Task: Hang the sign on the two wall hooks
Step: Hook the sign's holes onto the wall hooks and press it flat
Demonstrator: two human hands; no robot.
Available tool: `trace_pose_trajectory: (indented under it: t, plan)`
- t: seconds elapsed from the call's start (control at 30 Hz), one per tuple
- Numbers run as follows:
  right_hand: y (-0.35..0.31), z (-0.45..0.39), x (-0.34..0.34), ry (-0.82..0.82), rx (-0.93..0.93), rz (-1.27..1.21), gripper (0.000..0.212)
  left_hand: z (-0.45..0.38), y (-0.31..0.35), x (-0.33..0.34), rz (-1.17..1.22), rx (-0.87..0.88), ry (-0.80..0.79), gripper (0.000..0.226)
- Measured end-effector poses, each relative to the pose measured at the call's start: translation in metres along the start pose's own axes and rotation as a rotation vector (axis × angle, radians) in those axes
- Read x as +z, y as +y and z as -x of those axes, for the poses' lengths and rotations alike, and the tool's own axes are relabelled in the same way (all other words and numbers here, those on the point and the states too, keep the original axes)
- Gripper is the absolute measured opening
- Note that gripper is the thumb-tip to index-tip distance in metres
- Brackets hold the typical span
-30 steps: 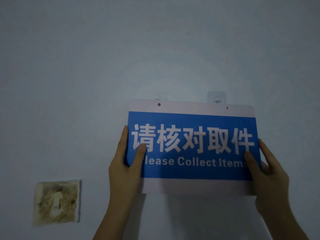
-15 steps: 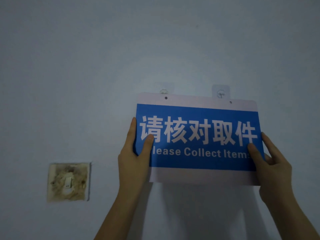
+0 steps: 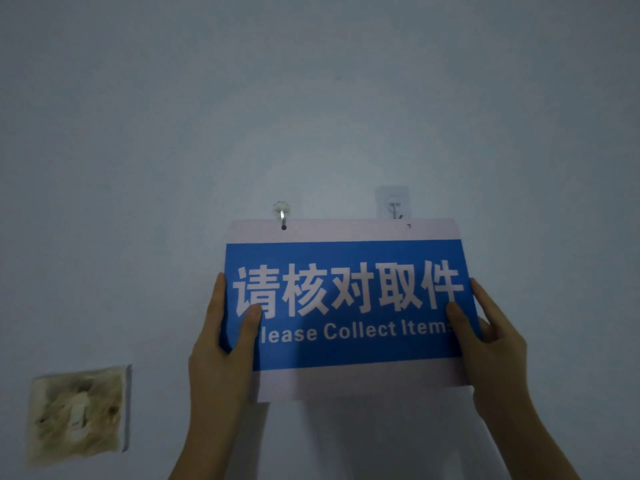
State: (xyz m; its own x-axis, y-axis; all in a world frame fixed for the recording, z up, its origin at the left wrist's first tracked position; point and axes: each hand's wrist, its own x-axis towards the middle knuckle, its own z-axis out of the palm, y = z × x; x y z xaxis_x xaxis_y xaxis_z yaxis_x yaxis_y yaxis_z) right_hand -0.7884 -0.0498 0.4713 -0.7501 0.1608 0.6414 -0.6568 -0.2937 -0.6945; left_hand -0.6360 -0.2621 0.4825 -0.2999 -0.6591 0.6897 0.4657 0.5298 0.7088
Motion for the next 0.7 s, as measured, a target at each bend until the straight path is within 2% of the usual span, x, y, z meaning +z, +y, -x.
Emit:
trace_pose_trajectory:
  t: [0.17, 0.43, 0.53, 0.7]
  plan:
    - [-0.002, -0.019, -0.005, -0.040, -0.030, 0.027, 0.050, 0.003, -0.001, 0.010, 0.004, -0.034, 0.035, 0.058]
    - [-0.003, -0.038, -0.003, -0.115, -0.083, 0.045, 0.046, 0.006, -0.008, 0.023, -0.034, -0.014, 0.103, 0.064]
    - [-0.003, -0.041, 0.000, -0.134, -0.086, 0.037, 0.046, 0.002, -0.011, 0.023, -0.029, -0.040, 0.075, 0.069]
    - [-0.005, -0.047, -0.001, -0.138, -0.088, 0.029, 0.048, 0.006, -0.008, 0.028, -0.015, -0.020, 0.130, 0.067]
